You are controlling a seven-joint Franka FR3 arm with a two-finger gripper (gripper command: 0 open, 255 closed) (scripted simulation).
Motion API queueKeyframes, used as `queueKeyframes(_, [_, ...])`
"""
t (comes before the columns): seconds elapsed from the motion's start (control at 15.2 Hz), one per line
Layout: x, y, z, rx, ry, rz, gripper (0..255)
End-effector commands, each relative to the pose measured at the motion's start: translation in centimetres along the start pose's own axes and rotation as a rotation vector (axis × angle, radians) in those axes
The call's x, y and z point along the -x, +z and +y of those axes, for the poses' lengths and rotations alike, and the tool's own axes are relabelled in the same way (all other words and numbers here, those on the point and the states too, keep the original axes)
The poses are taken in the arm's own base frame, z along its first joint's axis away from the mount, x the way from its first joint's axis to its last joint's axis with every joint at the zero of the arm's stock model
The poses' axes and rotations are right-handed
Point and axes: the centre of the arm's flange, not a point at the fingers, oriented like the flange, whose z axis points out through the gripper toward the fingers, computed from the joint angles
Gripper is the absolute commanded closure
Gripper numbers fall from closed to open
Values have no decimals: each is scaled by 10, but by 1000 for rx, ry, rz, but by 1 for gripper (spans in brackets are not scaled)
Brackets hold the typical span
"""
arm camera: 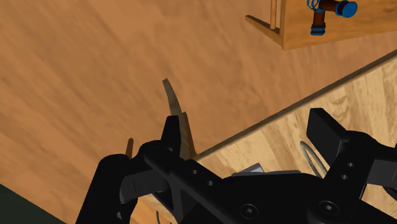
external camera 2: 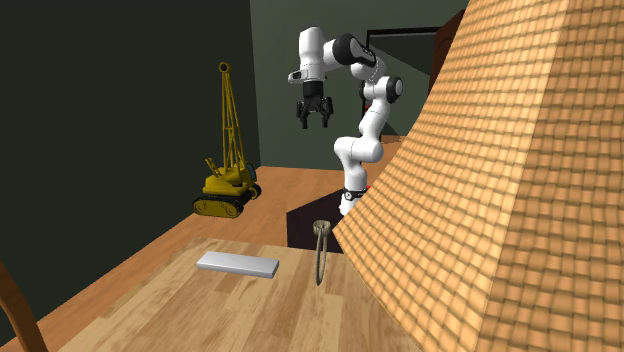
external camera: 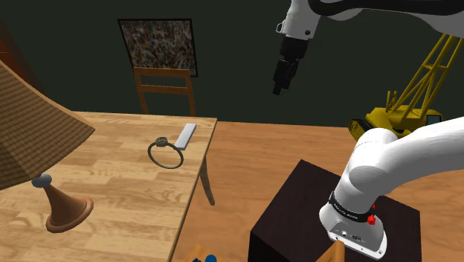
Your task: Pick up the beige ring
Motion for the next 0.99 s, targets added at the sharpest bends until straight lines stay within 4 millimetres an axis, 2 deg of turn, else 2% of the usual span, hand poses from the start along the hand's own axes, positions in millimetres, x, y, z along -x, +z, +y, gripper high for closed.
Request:
queueKeyframes(0.0, [0, 0, 0, 0, 0, 0, 0])
queueKeyframes(0.92, [-141, 82, -107, 52, -82, -47, 0])
